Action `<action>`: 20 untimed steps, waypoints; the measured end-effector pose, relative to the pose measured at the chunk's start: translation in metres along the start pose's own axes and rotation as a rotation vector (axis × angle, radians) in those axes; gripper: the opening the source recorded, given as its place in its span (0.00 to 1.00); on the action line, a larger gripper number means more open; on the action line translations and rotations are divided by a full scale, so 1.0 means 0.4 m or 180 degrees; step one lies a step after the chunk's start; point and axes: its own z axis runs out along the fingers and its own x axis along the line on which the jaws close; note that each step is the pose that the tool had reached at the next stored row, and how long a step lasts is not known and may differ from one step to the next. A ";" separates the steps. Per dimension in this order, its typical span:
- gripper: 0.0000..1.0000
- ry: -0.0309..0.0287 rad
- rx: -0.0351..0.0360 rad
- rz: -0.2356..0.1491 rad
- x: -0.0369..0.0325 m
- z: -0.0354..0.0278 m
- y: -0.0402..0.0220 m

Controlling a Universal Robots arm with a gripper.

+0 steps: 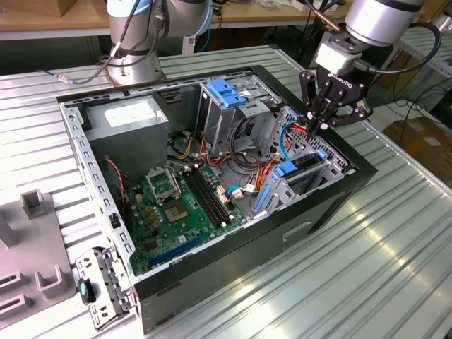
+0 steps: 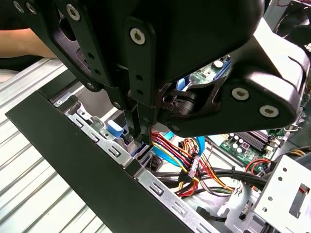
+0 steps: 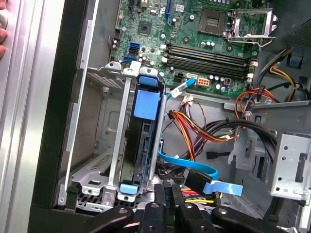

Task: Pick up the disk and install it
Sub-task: 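Insert the first disk wire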

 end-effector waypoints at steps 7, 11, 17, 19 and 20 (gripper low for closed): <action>0.17 0.0000 0.0000 0.0000 0.000 0.000 0.001; 0.17 0.0000 0.0000 0.0001 0.000 0.000 0.002; 0.17 0.0001 0.0000 0.0069 -0.001 0.001 0.005; 0.17 0.0002 0.0000 0.0114 -0.001 0.001 0.005; 0.17 0.0002 0.0000 0.0114 -0.001 0.001 0.005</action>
